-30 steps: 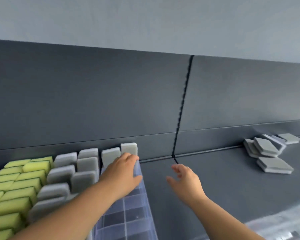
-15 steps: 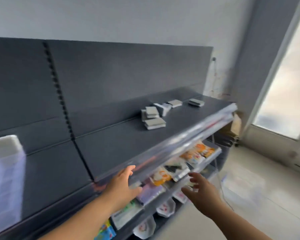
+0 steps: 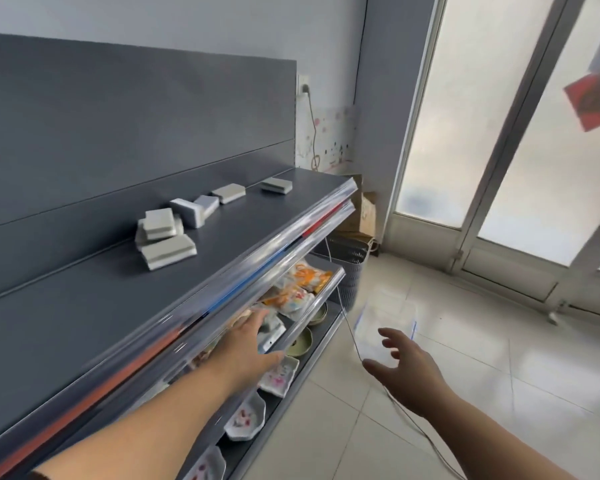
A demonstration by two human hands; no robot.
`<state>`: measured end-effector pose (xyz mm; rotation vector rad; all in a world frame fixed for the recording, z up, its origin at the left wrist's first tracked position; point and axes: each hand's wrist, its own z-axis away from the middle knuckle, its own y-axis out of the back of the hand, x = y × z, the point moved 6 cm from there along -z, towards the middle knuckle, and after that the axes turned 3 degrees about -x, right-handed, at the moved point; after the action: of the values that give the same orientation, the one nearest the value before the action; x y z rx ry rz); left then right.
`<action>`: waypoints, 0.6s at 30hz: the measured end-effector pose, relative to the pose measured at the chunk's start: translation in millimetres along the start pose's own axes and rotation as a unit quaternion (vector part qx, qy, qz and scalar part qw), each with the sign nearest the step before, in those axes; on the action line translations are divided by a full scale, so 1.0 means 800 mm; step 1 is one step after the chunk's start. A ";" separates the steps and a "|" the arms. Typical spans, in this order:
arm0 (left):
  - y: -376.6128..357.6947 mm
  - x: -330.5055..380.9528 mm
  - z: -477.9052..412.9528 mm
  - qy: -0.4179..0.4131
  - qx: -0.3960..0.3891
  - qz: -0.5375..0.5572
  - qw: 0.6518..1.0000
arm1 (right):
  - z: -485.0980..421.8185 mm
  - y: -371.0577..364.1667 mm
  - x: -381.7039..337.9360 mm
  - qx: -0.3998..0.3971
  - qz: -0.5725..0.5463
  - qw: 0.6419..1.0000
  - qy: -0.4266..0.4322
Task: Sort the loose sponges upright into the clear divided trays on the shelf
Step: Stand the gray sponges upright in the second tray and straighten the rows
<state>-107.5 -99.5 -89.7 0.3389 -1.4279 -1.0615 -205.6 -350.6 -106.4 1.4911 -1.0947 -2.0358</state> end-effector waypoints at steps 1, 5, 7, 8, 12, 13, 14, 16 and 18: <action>0.004 0.001 -0.020 -0.004 0.004 -0.002 1.000 | -0.018 0.001 -0.005 0.002 0.001 1.000 0.001; 0.037 -0.005 -0.113 -0.030 0.017 -0.004 0.999 | -0.111 0.006 -0.043 0.019 0.000 1.000 0.014; 0.065 -0.011 -0.163 -0.034 0.028 0.002 0.999 | -0.165 0.010 -0.072 0.030 -0.005 0.999 0.025; 0.080 -0.015 -0.188 -0.035 0.034 0.007 0.999 | -0.192 0.013 -0.088 0.032 -0.007 0.999 0.030; 0.143 -0.028 -0.278 -0.027 0.056 0.024 0.998 | -0.296 0.019 -0.152 0.029 -0.018 0.998 0.046; 0.156 -0.031 -0.299 -0.025 0.063 0.022 0.997 | -0.321 0.019 -0.164 0.031 -0.022 0.998 0.051; 0.166 -0.034 -0.317 -0.021 0.068 0.022 0.997 | -0.344 0.018 -0.175 0.029 -0.027 0.998 0.055; 0.180 -0.041 -0.351 -0.009 0.074 0.019 0.997 | -0.389 0.015 -0.195 0.022 -0.035 0.997 0.066; 0.191 -0.048 -0.380 0.005 0.082 0.014 0.997 | -0.432 0.010 -0.211 0.011 -0.040 0.996 0.078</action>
<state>233.2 -108.4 -55.3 0.4408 -1.5111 -0.9210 173.6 -362.3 -40.5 1.6988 -1.0139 -1.9256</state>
